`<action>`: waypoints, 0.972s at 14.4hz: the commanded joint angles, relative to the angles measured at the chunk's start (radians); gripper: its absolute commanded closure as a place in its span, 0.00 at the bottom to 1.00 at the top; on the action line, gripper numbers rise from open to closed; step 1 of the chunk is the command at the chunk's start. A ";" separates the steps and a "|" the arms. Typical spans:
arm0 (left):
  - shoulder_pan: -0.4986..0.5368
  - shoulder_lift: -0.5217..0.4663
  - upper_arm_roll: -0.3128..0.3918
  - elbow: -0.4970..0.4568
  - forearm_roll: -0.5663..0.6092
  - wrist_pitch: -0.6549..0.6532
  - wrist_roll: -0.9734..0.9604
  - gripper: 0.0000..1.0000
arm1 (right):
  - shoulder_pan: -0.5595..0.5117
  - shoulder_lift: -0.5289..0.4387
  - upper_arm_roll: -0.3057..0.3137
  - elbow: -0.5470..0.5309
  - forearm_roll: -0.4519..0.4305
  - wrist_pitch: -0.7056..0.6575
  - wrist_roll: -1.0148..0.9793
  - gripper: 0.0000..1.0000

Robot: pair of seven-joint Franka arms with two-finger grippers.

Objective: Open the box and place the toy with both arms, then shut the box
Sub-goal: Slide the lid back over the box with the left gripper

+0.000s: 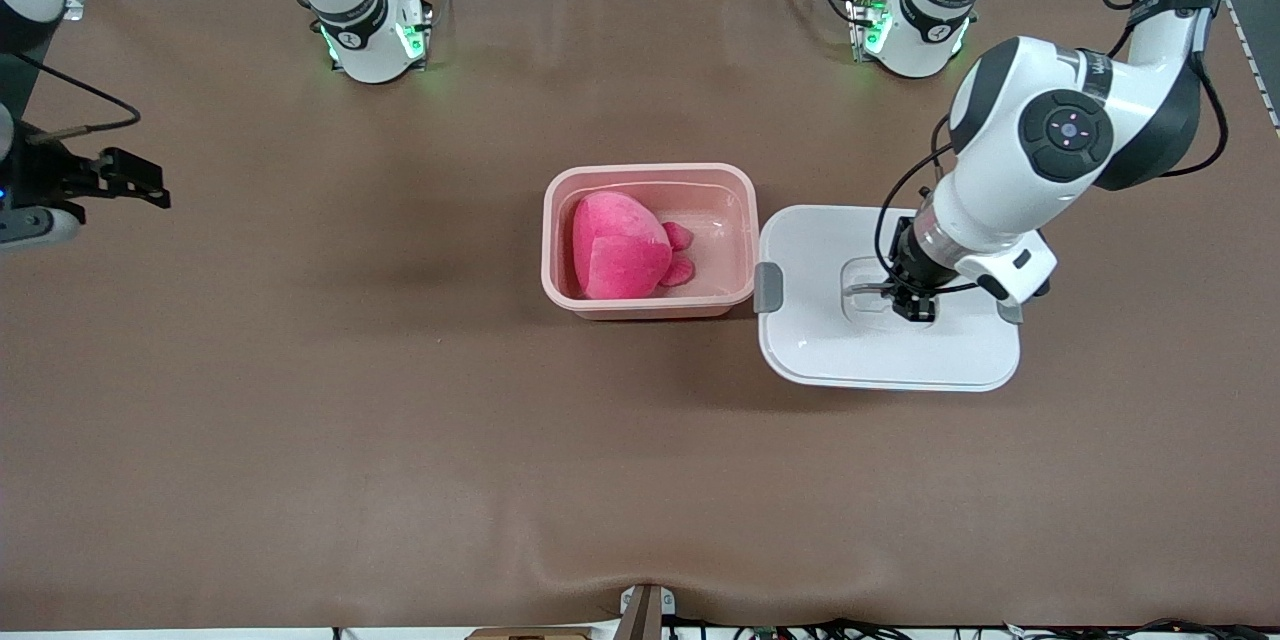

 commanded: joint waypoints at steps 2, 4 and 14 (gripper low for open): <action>-0.006 -0.004 -0.012 -0.002 0.005 0.010 -0.036 1.00 | 0.000 -0.087 0.003 -0.042 0.023 -0.020 0.086 0.00; -0.011 -0.003 -0.012 -0.002 0.005 0.013 -0.039 1.00 | 0.000 -0.096 0.024 -0.045 0.024 -0.026 0.146 0.00; -0.077 0.011 -0.012 0.007 0.011 0.018 -0.125 1.00 | -0.005 -0.087 0.034 0.041 0.101 -0.069 0.319 0.00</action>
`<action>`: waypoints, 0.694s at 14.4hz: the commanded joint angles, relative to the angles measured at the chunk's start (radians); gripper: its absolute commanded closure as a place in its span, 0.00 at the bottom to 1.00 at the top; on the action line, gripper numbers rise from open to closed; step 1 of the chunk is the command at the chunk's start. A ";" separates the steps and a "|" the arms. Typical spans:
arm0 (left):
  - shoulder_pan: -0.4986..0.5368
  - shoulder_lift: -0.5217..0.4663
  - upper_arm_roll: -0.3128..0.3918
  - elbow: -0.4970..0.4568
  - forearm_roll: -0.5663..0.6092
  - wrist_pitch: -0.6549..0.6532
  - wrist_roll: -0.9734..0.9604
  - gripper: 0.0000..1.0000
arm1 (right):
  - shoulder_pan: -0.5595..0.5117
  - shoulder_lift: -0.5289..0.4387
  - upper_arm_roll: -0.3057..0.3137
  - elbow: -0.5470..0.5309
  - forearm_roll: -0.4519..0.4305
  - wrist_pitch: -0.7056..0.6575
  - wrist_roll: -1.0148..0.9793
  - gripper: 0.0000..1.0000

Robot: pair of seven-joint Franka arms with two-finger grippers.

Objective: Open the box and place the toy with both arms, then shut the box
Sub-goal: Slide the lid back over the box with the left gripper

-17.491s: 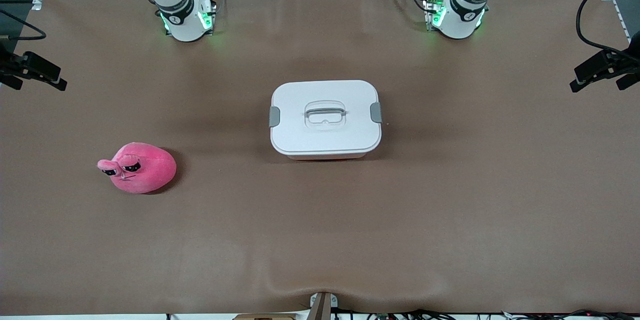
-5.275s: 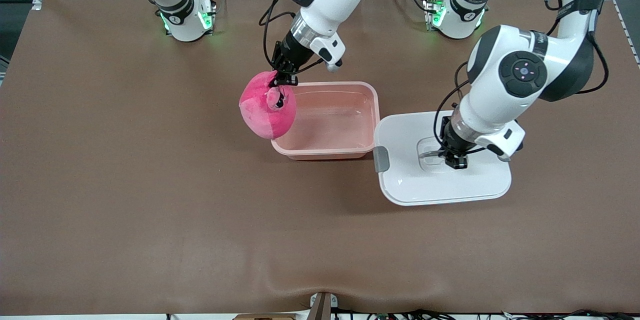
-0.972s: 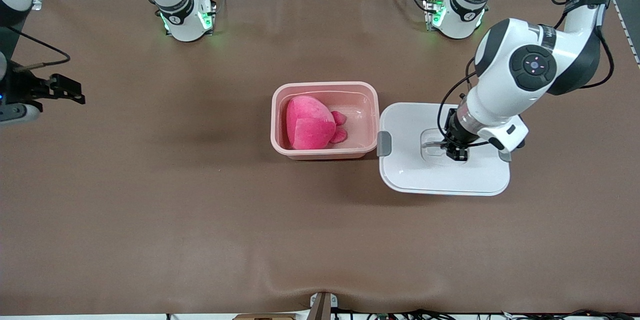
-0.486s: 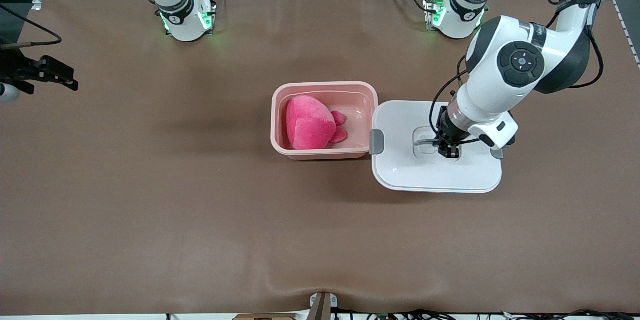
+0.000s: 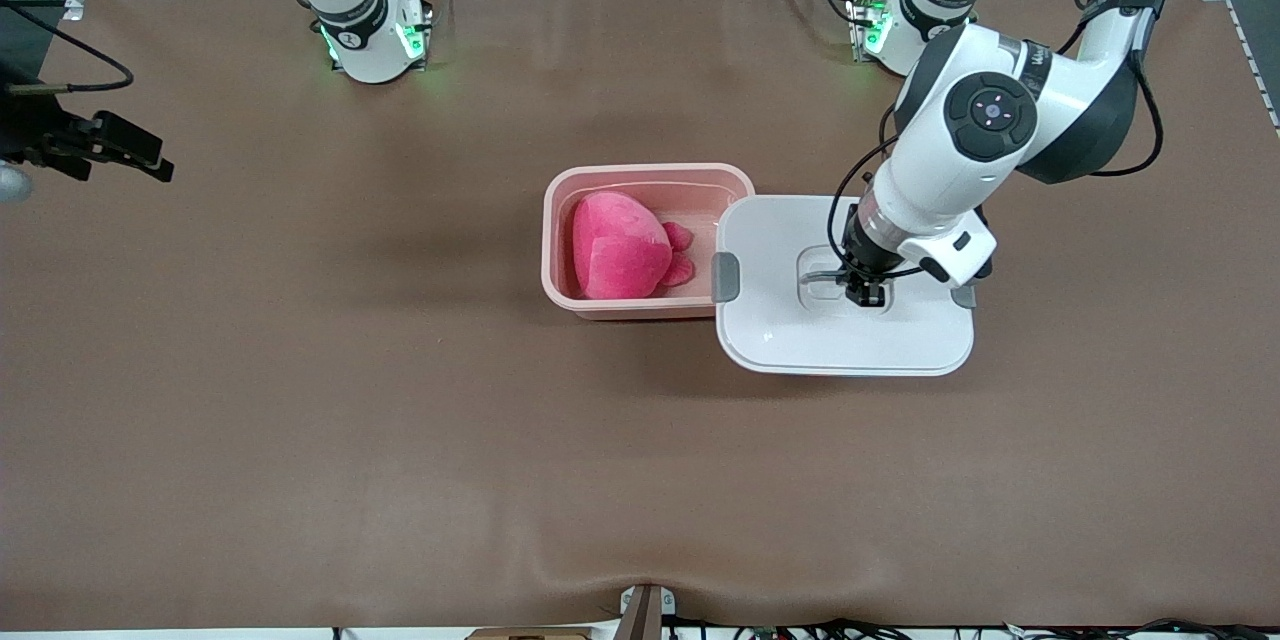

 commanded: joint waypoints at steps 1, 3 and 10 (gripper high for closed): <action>-0.017 0.001 0.000 0.007 0.010 0.005 -0.024 1.00 | -0.004 -0.017 -0.002 0.020 0.012 -0.017 0.021 0.00; -0.046 0.001 0.000 0.007 0.011 0.005 -0.075 1.00 | -0.009 -0.018 -0.003 0.020 0.009 -0.008 0.013 0.00; -0.153 0.030 0.001 0.012 0.017 0.034 -0.244 1.00 | -0.027 -0.017 -0.003 0.013 -0.019 0.001 -0.051 0.00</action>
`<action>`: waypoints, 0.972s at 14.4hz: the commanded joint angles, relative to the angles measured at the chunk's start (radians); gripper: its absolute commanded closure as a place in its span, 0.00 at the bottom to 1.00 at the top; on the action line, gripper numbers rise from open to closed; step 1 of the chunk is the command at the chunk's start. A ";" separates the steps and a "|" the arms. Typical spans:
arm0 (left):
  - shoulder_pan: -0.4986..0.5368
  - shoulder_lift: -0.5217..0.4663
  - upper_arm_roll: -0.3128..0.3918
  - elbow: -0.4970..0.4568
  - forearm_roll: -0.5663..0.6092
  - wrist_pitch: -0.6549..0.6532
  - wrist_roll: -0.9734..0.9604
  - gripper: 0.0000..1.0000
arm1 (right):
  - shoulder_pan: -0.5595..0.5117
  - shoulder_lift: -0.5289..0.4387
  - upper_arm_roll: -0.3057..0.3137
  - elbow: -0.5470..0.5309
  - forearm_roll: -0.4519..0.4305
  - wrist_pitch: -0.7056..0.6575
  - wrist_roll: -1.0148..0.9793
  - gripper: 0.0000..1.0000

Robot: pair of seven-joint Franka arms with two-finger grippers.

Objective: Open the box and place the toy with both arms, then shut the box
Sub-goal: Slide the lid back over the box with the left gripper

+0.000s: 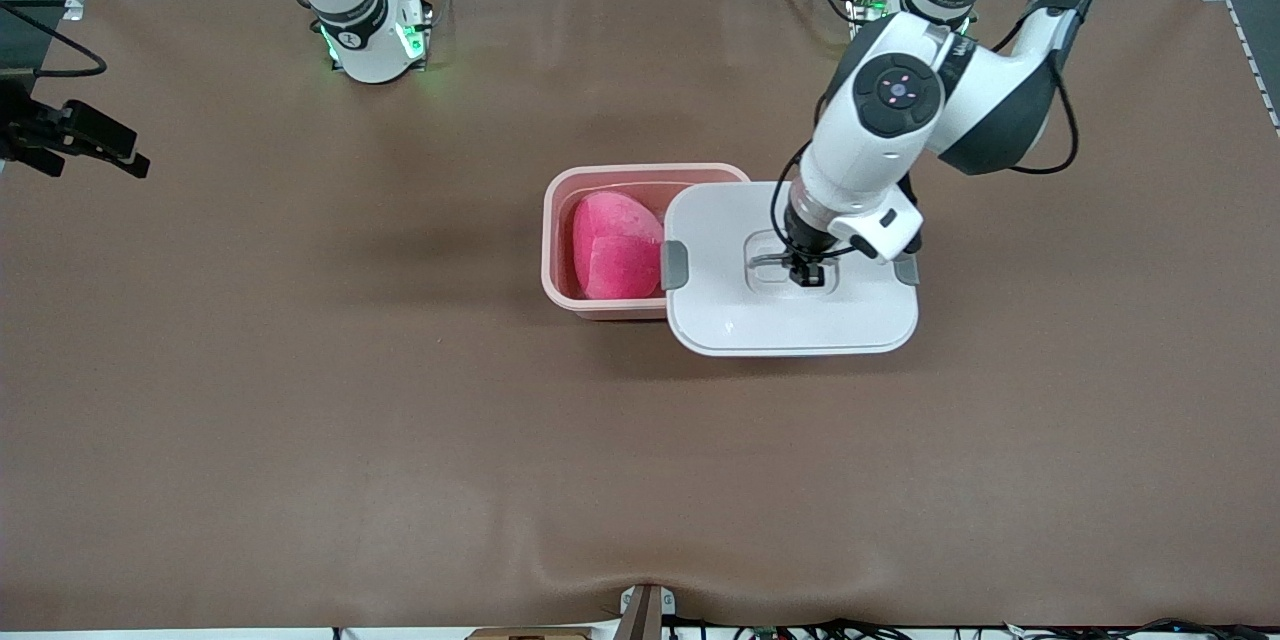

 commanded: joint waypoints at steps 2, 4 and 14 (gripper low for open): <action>-0.057 0.001 0.003 0.012 0.019 0.004 -0.094 1.00 | -0.029 -0.012 0.010 -0.003 -0.011 0.002 -0.018 0.00; -0.084 0.005 0.003 0.012 0.019 0.030 -0.148 1.00 | -0.029 -0.009 0.010 -0.003 -0.011 0.002 -0.018 0.00; -0.228 0.130 0.003 0.079 0.099 0.070 -0.378 1.00 | -0.010 -0.003 0.017 -0.002 -0.097 -0.039 -0.015 0.00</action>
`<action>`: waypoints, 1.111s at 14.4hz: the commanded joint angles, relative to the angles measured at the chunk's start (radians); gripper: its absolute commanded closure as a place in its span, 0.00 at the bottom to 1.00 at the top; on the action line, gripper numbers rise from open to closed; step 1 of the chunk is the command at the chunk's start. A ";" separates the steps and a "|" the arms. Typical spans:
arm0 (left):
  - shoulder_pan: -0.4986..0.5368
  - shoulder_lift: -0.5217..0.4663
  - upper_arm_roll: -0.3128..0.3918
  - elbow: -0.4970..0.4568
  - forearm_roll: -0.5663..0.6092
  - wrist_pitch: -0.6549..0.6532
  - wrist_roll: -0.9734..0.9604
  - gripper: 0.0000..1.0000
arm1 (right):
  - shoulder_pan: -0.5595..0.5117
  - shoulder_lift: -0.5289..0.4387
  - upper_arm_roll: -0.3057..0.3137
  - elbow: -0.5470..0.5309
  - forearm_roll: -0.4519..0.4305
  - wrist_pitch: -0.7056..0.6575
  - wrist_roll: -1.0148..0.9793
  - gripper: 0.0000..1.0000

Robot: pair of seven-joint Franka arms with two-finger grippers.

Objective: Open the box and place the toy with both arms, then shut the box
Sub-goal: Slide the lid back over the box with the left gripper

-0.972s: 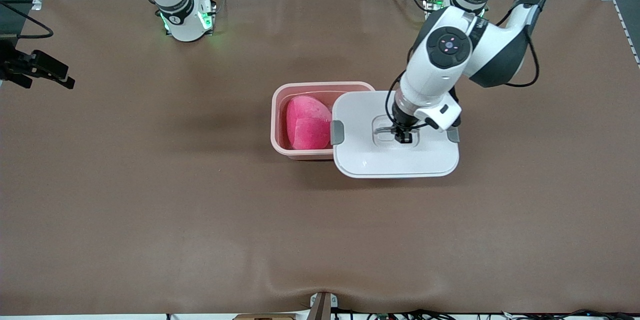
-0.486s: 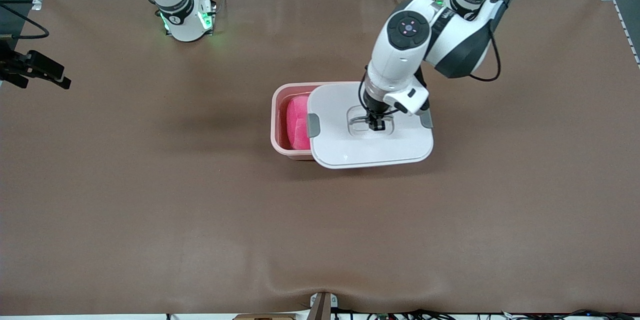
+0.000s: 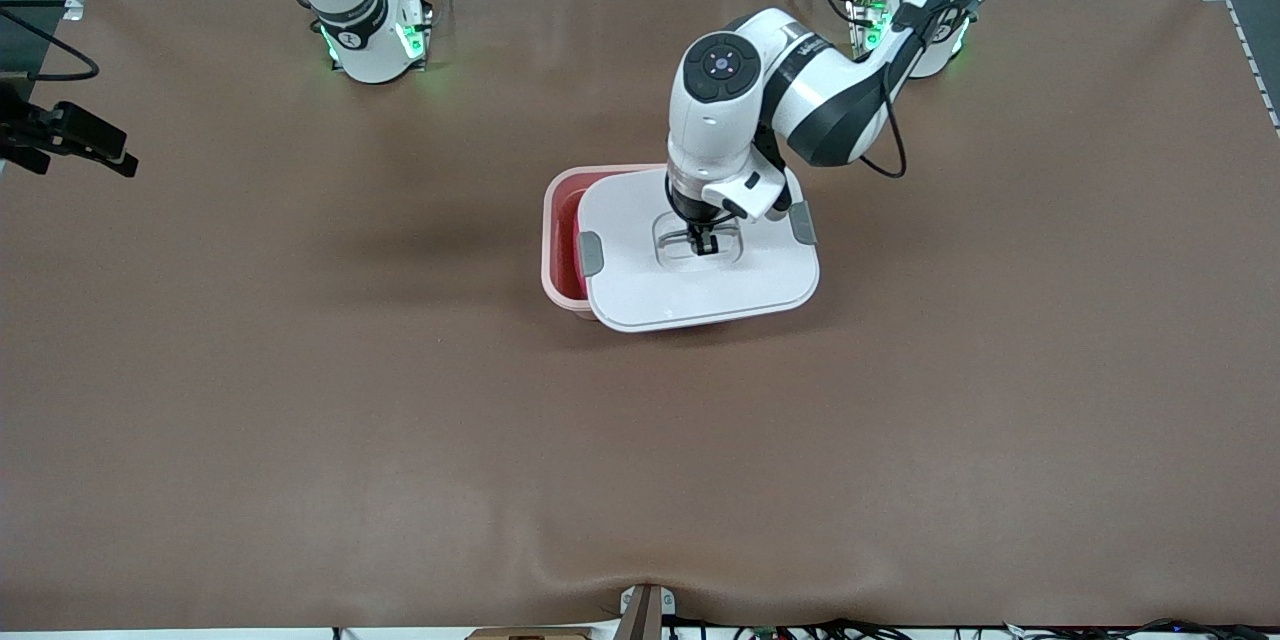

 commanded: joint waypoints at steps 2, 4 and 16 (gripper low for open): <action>-0.031 0.012 0.003 0.040 0.023 0.017 -0.030 1.00 | -0.003 -0.004 0.011 0.000 -0.029 -0.014 -0.002 0.00; -0.037 0.024 0.002 0.040 0.026 0.040 -0.028 1.00 | -0.006 -0.004 0.011 0.003 -0.027 -0.010 0.001 0.00; -0.106 0.060 0.003 0.030 0.069 0.061 -0.005 1.00 | 0.000 0.011 0.009 0.003 -0.015 0.019 0.001 0.00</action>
